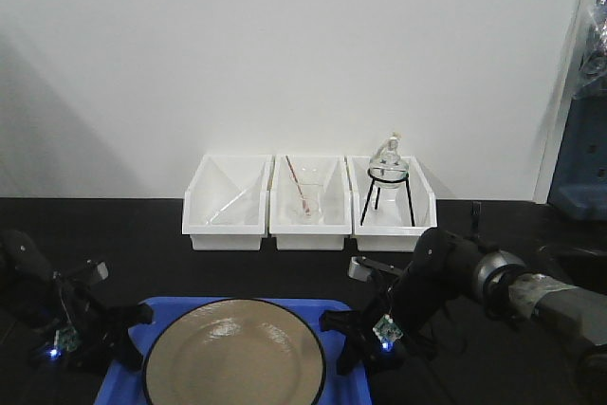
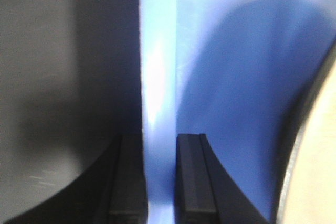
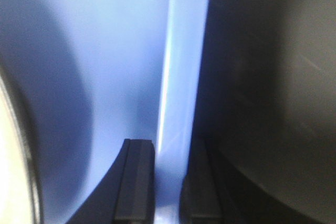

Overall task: Place disk in tray to left cabinet
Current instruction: 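Move both grippers to opposite short edges of the blue tray, then grip the tray edges with both grippers and lift it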

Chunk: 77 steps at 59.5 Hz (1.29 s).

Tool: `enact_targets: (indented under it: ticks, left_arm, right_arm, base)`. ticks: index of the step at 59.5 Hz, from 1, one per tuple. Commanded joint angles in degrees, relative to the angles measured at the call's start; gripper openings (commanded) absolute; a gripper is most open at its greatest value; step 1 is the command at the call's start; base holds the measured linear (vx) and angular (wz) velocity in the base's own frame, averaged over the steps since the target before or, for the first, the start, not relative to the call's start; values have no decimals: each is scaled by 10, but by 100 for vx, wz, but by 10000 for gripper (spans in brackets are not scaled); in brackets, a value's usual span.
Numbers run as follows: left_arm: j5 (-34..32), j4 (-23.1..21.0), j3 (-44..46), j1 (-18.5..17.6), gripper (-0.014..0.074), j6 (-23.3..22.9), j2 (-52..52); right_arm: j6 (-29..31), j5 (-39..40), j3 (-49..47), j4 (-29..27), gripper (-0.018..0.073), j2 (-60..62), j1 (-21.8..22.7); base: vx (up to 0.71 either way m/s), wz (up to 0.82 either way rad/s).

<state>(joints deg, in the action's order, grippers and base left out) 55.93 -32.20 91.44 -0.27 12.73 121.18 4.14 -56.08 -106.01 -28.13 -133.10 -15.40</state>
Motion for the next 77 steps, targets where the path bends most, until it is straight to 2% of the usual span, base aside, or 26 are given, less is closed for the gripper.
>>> enact_targets:
  ticks: [1, 11, 24, 32, 39, 51, 67, 77]
  left_arm:
    - [65, -109, 51, -19, -1, -39, -46]
    - [118, -113, 105, -19, -1, -86, -51]
    - [148, -120, 148, -21, -1, -159, -51]
    - [160, -121, 173, -26, -1, -193, -52]
    - [160, -134, 196, -30, -1, -217, -54]
    - [160, -179, 239, -30, -1, -264, -62]
    - [160, -173, 281, -29, -1, -319, -100]
    - [160, -170, 286, -29, -1, -319, -121]
  right_arm:
    - [-17, -15, -19, -98, -7, 66, -10]
    - [-45, -45, -19, -113, -5, 95, 23]
    - [-41, -81, -19, -193, -5, 136, 65]
    - [-41, -94, -31, -216, -4, 154, 80]
    - [-41, -122, -68, -220, -4, 156, 81]
    - [-90, -142, -132, -222, -4, 156, 81]
    - [-131, -164, -188, -247, -4, 157, 81]
    - [-148, -172, -227, -248, -4, 157, 81]
  base:
    - [0, 0]
    - [0, 0]
    - [0, 0]
    - [0, 0]
    - [0, 0]
    - [0, 0]
    - [0, 0]
    - [0, 0]
